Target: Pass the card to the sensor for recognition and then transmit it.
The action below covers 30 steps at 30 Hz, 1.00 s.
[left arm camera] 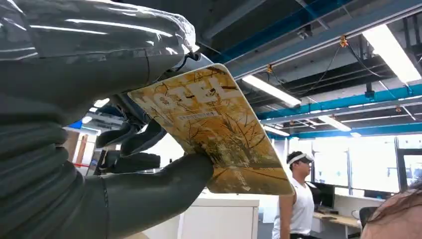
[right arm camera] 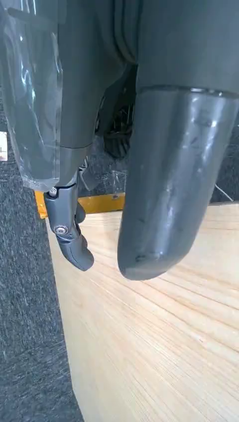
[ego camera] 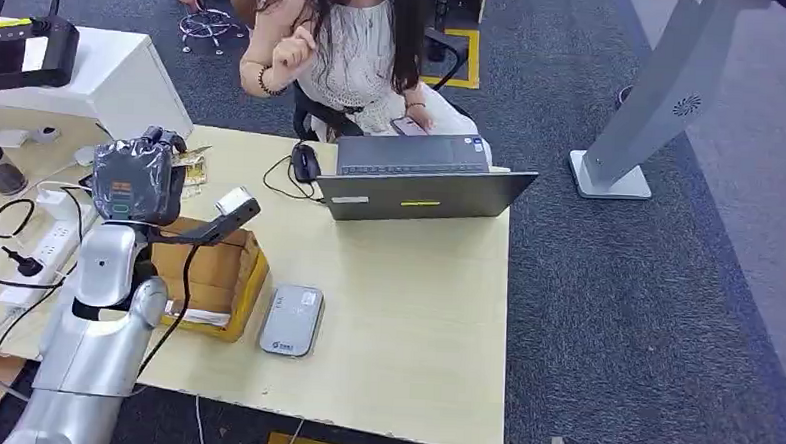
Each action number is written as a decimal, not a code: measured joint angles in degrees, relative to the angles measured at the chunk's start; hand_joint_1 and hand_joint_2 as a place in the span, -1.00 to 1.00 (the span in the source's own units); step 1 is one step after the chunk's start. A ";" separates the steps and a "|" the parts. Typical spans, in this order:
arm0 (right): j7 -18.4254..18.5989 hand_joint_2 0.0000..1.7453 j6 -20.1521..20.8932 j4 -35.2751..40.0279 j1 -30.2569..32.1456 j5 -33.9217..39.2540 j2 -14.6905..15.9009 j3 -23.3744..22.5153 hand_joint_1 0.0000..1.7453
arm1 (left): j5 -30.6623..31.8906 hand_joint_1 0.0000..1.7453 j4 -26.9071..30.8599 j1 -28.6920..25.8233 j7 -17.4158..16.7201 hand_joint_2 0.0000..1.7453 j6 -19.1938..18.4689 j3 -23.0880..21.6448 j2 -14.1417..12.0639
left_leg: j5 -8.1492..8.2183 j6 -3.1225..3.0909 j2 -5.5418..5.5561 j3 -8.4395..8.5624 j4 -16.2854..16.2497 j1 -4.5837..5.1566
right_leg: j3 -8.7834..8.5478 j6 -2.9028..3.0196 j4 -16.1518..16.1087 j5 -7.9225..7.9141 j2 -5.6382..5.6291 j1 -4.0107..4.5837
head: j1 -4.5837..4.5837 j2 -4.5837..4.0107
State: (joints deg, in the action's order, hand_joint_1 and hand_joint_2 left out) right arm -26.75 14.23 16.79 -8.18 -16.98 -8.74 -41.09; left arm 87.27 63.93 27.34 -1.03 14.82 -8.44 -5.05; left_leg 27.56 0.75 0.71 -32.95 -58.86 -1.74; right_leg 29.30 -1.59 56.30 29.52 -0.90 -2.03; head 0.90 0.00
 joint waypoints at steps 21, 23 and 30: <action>0.46 -1.00 -1.07 -0.20 -0.18 1.38 -0.44 0.37 -1.00 | 0.59 1.00 -0.46 -7.76 1.38 1.00 -9.15 -10.29 4.09 | 0.02 -0.01 0.01 -0.02 0.00 0.03 | 0.00 -0.01 -0.03 0.00 0.01 -0.02 | 0.00 0.00; 0.79 -1.00 -1.29 -0.20 -0.21 1.40 -0.48 0.46 -1.00 | 0.57 1.00 -0.85 -9.21 1.09 1.00 -10.19 -12.11 4.61 | 0.03 0.00 -0.01 -0.02 0.00 0.03 | 0.01 -0.01 -0.03 0.00 -0.01 -0.02 | 0.02 0.00; 1.14 -1.00 -1.92 -0.24 -0.19 1.79 -0.55 0.48 -1.00 | 0.11 1.00 -1.38 -12.24 -0.20 1.00 -12.59 -15.93 4.98 | 0.02 0.01 0.00 -0.02 0.00 0.01 | 0.03 0.00 -0.01 0.01 0.01 0.00 | 0.00 0.00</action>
State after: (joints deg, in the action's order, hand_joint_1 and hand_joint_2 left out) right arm -25.62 12.31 16.55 -8.38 -15.19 -9.29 -40.61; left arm 87.38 62.55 15.10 -1.22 2.23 -24.37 -0.07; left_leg 27.58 0.76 0.71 -32.97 -58.86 -1.73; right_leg 29.33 -1.59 56.29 29.53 -0.90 -2.03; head 0.90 0.00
